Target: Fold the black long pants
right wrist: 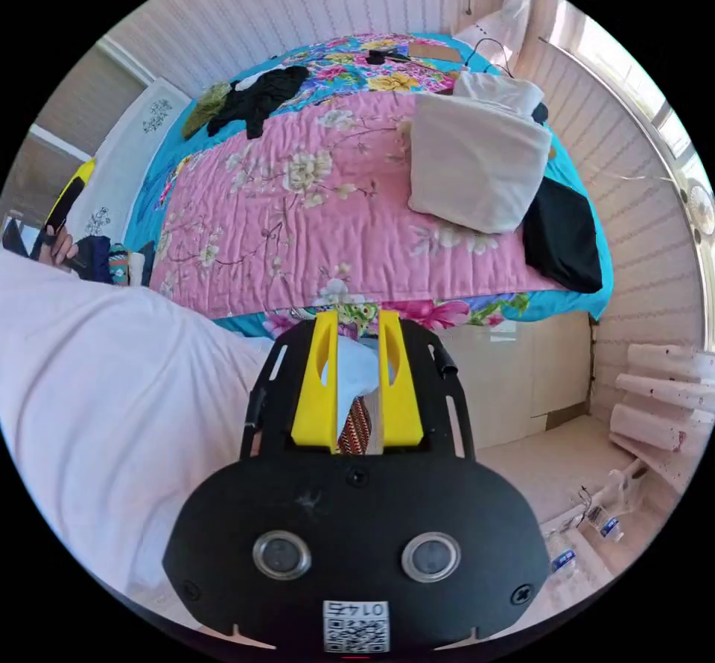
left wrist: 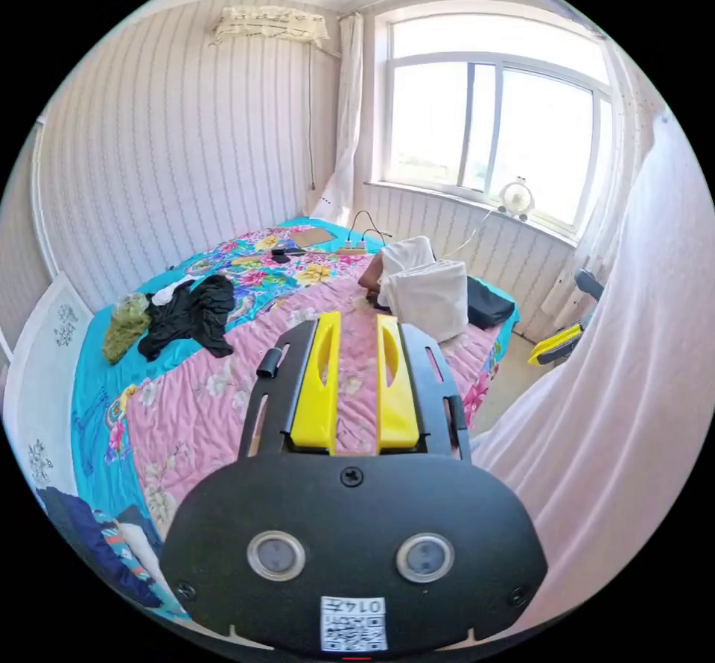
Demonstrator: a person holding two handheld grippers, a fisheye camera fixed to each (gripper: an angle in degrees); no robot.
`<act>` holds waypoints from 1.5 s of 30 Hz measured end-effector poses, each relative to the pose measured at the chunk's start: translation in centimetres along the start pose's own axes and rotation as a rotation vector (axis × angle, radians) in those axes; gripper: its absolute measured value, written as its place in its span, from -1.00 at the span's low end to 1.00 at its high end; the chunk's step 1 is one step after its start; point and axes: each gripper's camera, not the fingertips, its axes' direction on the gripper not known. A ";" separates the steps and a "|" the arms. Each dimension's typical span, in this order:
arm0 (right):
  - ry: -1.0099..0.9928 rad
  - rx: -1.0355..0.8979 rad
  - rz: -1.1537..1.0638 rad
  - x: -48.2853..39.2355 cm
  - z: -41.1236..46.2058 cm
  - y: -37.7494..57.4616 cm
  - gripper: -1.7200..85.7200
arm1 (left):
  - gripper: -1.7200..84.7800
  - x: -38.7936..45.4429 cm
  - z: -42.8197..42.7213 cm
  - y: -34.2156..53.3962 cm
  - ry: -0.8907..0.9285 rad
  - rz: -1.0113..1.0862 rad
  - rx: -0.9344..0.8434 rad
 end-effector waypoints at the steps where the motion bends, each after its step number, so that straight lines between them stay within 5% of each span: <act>1: -0.004 0.003 0.019 2.2 -0.7 0.5 -0.80 | -0.78 3.9 5.0 -0.7 0.057 0.024 -0.037; 11: 0.037 0.110 0.200 32.1 -5.7 -1.7 -0.65 | -0.76 29.1 45.7 0.9 0.451 0.125 -0.431; 16: 0.067 0.087 0.229 42.4 -3.8 -8.0 -0.60 | -0.75 37.3 64.6 4.8 0.426 0.150 -0.636; 25: -0.050 -0.054 0.404 59.5 1.0 -9.9 -0.70 | -0.71 42.1 84.4 8.7 0.363 0.050 -0.652; 29: -0.299 0.148 0.528 65.6 -3.5 -4.7 -0.89 | -0.70 42.6 88.2 10.5 0.344 0.033 -0.671; 35: -0.318 0.610 0.560 66.9 -18.2 8.0 -0.93 | -0.73 42.6 89.9 11.5 0.269 0.031 -0.696; 38: -0.360 0.776 0.500 65.6 -24.9 12.3 -0.93 | -0.90 40.6 87.4 10.7 0.390 -0.015 -0.714; 45: -0.372 0.888 0.276 56.6 -38.3 17.5 -0.94 | -0.98 33.2 62.5 5.6 0.752 0.065 -0.474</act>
